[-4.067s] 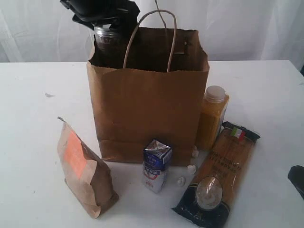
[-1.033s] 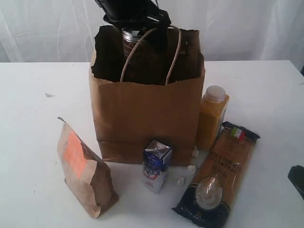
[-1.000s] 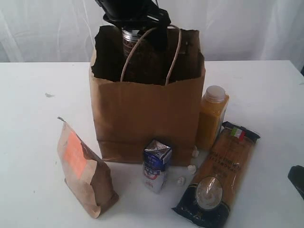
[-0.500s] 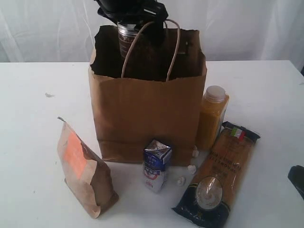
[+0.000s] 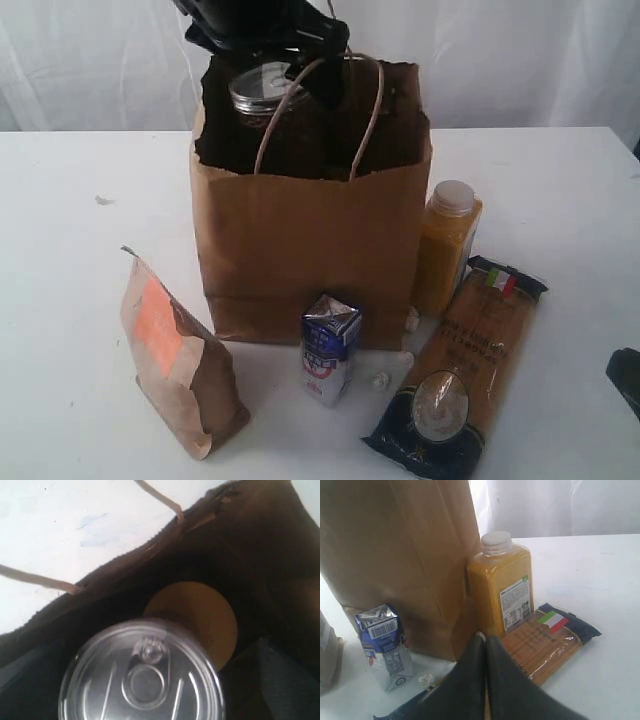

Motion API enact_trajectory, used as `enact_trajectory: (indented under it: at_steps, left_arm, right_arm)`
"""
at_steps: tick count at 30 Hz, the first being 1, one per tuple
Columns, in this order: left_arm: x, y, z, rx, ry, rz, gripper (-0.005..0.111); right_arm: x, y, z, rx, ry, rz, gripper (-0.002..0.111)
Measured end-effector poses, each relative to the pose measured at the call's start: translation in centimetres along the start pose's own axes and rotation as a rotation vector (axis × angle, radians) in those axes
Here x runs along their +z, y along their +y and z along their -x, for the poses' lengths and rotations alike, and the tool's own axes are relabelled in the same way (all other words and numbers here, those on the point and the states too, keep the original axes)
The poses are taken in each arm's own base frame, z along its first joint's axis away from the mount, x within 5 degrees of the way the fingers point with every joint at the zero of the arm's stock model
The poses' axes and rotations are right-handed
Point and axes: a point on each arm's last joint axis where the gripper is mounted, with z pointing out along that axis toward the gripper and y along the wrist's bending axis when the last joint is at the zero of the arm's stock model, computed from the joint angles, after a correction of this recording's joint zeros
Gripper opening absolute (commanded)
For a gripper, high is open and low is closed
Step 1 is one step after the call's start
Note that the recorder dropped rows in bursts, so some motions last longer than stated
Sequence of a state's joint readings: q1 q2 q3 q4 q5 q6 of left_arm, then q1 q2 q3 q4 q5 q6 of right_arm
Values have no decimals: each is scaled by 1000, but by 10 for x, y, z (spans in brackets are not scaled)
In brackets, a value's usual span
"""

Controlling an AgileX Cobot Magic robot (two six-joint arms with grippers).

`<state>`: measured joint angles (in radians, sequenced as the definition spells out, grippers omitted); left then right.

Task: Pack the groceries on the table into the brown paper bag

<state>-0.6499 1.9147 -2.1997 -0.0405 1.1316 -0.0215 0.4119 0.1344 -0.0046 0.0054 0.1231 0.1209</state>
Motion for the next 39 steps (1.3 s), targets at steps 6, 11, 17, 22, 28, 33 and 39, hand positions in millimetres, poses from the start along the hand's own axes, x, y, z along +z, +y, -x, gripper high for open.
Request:
enact_trajectory:
  at_steps: [6, 11, 17, 22, 28, 33, 39]
  left_arm:
    - [-6, 0, 0, 2, -12, 5, 105]
    - [-19, -2, 0, 5, -38, 8, 105]
    - [-31, -3, -1, 8, -61, 10, 105]
    - [-34, -4, -1, 8, -68, 9, 105]
    - [-39, -4, -2, 9, -77, 10, 105]
    - [-54, -6, -3, 12, -107, 13, 105]
    - [-90, -8, -8, 25, -175, 52, 81]
  right_arm:
    - [0, 0, 0, 0, 0, 0, 0]
    - [0, 0, 0, 0, 0, 0, 0]
    - [0, 0, 0, 0, 0, 0, 0]
    - [0, 0, 0, 0, 0, 0, 0]
    - [0, 0, 0, 0, 0, 0, 0]
    - [0, 0, 0, 0, 0, 0, 0]
    - [0, 0, 0, 0, 0, 0, 0]
